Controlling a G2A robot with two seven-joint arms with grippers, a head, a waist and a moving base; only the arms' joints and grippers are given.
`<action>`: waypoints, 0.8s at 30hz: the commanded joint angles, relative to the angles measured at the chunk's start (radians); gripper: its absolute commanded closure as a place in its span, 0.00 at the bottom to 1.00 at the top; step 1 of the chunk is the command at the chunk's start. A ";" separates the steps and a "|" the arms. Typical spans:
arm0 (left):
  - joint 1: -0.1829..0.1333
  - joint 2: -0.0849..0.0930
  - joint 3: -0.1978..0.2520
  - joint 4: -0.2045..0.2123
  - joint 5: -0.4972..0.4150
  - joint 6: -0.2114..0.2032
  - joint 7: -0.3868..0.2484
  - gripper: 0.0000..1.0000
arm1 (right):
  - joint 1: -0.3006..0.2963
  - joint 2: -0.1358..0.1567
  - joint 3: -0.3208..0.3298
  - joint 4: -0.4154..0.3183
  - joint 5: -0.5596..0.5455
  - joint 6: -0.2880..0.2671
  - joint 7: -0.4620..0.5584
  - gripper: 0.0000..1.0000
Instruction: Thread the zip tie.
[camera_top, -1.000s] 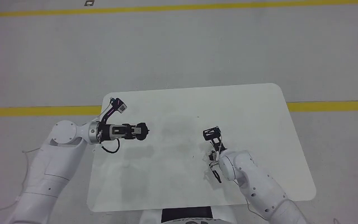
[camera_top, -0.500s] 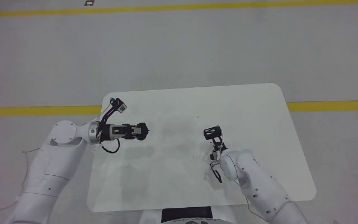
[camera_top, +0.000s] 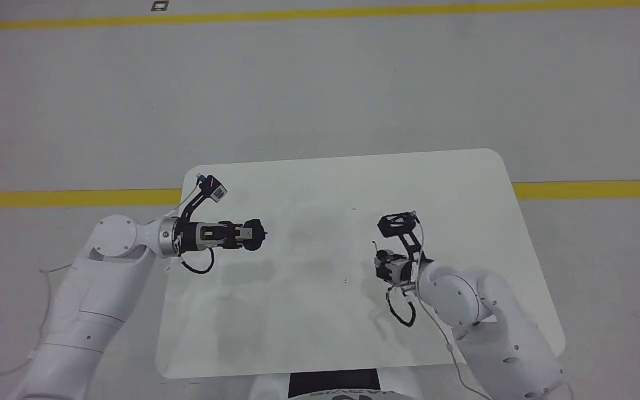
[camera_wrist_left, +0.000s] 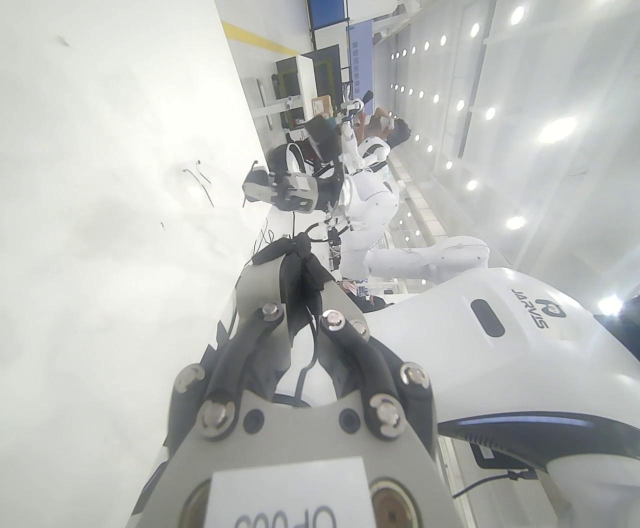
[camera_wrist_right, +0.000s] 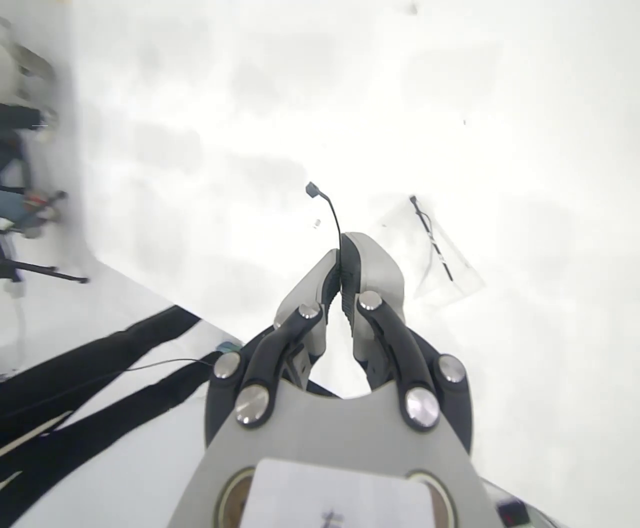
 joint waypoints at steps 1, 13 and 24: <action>0.000 0.000 0.000 0.000 0.000 0.000 0.000 1.00 | -0.011 0.000 0.011 -0.002 0.029 -0.020 -0.046 1.00; 0.036 -0.001 -0.018 -0.007 -0.014 0.000 0.092 1.00 | -0.015 -0.014 -0.024 -0.045 0.127 0.027 -0.235 1.00; 0.070 -0.034 -0.049 -0.003 -0.040 0.000 0.172 1.00 | 0.084 -0.059 -0.235 -0.031 0.144 0.140 -0.524 1.00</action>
